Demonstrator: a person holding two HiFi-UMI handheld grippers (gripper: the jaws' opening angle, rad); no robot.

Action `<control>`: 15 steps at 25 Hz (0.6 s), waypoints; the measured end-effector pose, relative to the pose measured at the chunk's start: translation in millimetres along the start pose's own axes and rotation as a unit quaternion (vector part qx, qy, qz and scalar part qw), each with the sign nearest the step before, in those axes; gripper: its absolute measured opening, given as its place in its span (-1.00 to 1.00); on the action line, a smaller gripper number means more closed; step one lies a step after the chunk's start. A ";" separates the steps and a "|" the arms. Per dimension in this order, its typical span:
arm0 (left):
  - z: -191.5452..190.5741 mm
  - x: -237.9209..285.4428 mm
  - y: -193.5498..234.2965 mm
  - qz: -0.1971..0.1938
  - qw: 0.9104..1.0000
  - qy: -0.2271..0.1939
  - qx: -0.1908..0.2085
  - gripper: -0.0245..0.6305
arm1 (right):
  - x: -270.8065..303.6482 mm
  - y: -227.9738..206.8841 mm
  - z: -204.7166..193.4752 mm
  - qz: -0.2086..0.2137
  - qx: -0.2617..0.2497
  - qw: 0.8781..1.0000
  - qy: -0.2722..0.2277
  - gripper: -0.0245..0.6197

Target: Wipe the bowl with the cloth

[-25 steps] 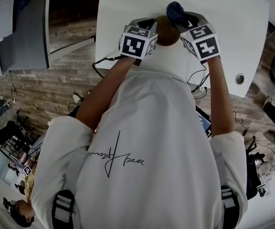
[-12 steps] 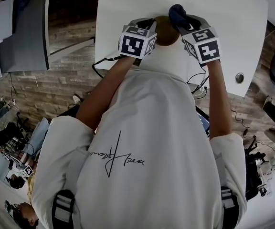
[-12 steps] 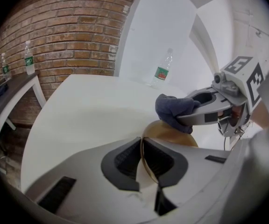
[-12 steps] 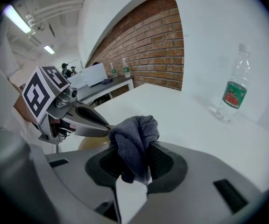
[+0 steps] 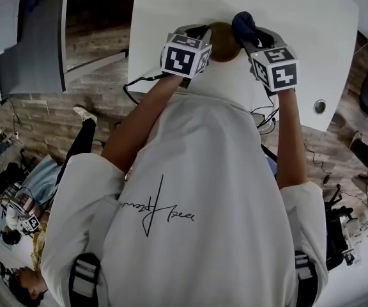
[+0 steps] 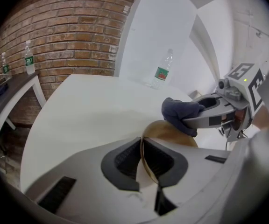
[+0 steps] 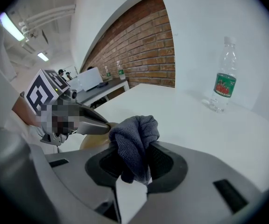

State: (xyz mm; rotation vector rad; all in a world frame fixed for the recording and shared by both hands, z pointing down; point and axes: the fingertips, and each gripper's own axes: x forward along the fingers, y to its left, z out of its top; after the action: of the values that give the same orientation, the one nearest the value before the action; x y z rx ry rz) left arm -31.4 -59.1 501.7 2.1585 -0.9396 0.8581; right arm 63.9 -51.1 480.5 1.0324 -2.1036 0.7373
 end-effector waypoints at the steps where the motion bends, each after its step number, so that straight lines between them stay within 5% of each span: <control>1: 0.0 0.2 -1.0 0.000 1.000 0.000 0.000 -0.86 | -1.4 -0.5 -1.6 -0.002 0.002 1.000 0.000 -0.62; 15: -1.4 -1.5 1.9 -0.001 1.000 0.001 -0.005 -0.86 | -9.5 -1.9 -36.0 -0.032 0.025 0.999 0.030 -0.62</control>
State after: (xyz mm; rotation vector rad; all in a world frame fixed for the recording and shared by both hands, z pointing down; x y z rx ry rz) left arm -34.1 -58.5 502.0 2.1501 -0.9379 0.8532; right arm 81.3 -21.8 495.7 1.0861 -2.0002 0.7833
